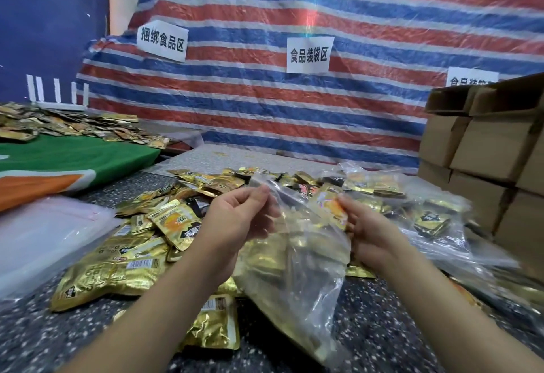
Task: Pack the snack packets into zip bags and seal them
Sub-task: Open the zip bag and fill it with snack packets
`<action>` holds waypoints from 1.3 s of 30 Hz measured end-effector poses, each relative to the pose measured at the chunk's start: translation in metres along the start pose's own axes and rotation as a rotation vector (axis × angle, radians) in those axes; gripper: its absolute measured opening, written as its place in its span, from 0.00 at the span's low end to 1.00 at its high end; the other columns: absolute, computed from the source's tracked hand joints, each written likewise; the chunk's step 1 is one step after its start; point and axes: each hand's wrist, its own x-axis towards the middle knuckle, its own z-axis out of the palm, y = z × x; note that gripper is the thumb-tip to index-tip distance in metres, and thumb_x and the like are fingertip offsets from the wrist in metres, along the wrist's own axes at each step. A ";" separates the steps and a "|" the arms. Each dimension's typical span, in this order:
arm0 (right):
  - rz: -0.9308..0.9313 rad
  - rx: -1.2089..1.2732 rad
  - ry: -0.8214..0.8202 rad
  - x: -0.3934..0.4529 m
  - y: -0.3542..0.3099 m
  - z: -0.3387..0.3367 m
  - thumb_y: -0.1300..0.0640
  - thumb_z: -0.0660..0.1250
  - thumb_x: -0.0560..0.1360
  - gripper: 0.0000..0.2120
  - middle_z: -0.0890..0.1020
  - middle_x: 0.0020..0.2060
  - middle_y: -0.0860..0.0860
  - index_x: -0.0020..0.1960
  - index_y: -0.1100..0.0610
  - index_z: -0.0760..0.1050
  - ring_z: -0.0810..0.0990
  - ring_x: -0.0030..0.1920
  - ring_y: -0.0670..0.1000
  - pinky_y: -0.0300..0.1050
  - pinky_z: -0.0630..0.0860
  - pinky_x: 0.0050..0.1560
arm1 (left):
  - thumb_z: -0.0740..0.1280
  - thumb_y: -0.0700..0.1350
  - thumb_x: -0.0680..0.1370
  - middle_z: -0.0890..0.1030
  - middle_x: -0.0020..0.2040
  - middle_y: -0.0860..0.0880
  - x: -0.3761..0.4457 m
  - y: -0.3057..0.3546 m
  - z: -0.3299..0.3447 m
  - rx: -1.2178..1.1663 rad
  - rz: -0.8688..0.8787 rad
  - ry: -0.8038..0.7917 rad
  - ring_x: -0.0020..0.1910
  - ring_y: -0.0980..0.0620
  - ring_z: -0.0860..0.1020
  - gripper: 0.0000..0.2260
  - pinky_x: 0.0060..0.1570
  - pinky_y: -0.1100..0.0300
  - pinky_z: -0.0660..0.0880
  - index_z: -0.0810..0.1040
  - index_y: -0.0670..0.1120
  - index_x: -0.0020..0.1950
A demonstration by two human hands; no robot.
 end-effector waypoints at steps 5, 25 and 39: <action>-0.212 0.219 -0.012 -0.044 -0.009 -0.034 0.55 0.68 0.75 0.08 0.85 0.39 0.54 0.50 0.59 0.79 0.82 0.31 0.47 0.36 0.77 0.27 | 0.67 0.51 0.72 0.82 0.33 0.48 -0.005 -0.008 0.007 0.154 -0.061 -0.161 0.28 0.54 0.77 0.11 0.29 0.64 0.74 0.84 0.50 0.34; -0.355 -0.131 -0.313 -0.058 0.026 -0.027 0.58 0.69 0.73 0.05 0.84 0.39 0.53 0.47 0.57 0.83 0.83 0.39 0.49 0.39 0.79 0.41 | 0.65 0.49 0.75 0.83 0.38 0.42 -0.009 -0.005 0.010 0.194 -0.029 -0.199 0.26 0.51 0.75 0.12 0.26 0.63 0.67 0.84 0.47 0.36; -0.411 -0.526 -0.383 -0.071 0.023 -0.024 0.54 0.66 0.75 0.14 0.86 0.47 0.54 0.58 0.59 0.77 0.85 0.48 0.54 0.48 0.82 0.50 | 0.64 0.46 0.79 0.85 0.43 0.41 -0.007 -0.007 0.008 0.226 -0.062 -0.168 0.32 0.49 0.80 0.11 0.28 0.63 0.74 0.83 0.43 0.42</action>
